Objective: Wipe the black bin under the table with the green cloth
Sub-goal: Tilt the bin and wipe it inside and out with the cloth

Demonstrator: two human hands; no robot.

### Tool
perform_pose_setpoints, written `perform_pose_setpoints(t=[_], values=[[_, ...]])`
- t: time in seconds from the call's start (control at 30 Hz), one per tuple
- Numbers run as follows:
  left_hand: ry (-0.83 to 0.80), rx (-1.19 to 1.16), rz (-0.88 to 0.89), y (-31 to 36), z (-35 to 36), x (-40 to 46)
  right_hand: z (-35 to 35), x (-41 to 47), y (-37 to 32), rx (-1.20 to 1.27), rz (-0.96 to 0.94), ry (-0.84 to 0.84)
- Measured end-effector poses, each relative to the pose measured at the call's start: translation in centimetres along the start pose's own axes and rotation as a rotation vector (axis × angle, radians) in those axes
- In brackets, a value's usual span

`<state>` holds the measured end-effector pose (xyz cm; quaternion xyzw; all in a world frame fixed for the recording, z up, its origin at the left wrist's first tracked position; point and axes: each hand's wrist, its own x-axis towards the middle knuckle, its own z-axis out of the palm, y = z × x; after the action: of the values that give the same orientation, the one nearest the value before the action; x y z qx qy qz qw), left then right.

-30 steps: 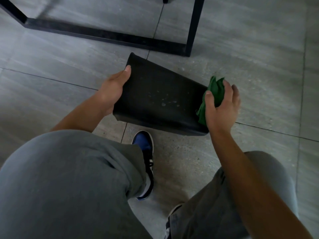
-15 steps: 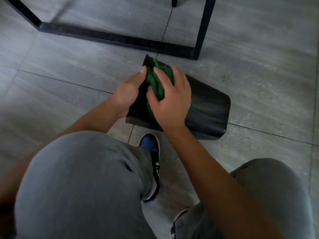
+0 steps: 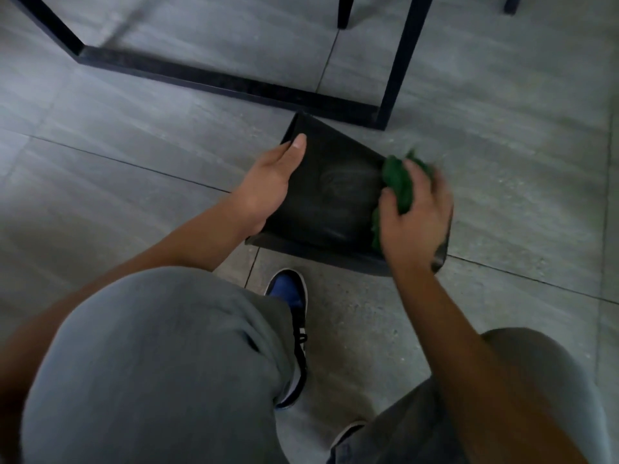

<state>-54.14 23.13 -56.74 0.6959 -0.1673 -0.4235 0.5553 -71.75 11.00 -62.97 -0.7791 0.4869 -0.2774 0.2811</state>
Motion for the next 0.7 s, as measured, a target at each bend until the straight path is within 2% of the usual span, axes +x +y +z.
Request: perform_pose_setpoints(t=[0.13, 0.2, 0.27, 0.37, 0.43, 0.5, 0.6, 0.7], values=[[-0.002, 0.016, 0.047, 0.1, 0.6, -0.4, 2.9, -2.0, -6.9, 0.089, -0.444, -0.074], [0.016, 0.002, 0.041, -0.2, 0.0, -0.8, 2.8, -0.8, -6.3, 0.026, -0.480, -0.102], [0.024, 0.009, 0.024, -0.7, -0.7, -1.0, 1.9, 1.1, -2.9, -0.066, -0.300, -0.080], [0.017, 0.010, 0.017, -0.8, -1.1, -1.2, -0.7, 3.7, 2.9, -0.102, 0.109, -0.069], [0.007, 0.007, 0.007, -0.4, -0.9, -1.1, -1.3, 2.8, 2.9, -0.117, 0.205, -0.059], [0.001, -0.004, -0.012, 0.0, -0.4, -0.8, -0.5, -0.1, -0.4, -0.120, 0.084, -0.056], [-0.017, -0.008, 0.025, 0.2, 0.6, -0.6, 2.1, -3.5, -6.3, -0.028, -0.247, -0.056], [-0.003, -0.035, 0.046, 0.0, 0.7, -0.6, 3.1, -1.9, -7.6, -0.010, -0.397, -0.100]])
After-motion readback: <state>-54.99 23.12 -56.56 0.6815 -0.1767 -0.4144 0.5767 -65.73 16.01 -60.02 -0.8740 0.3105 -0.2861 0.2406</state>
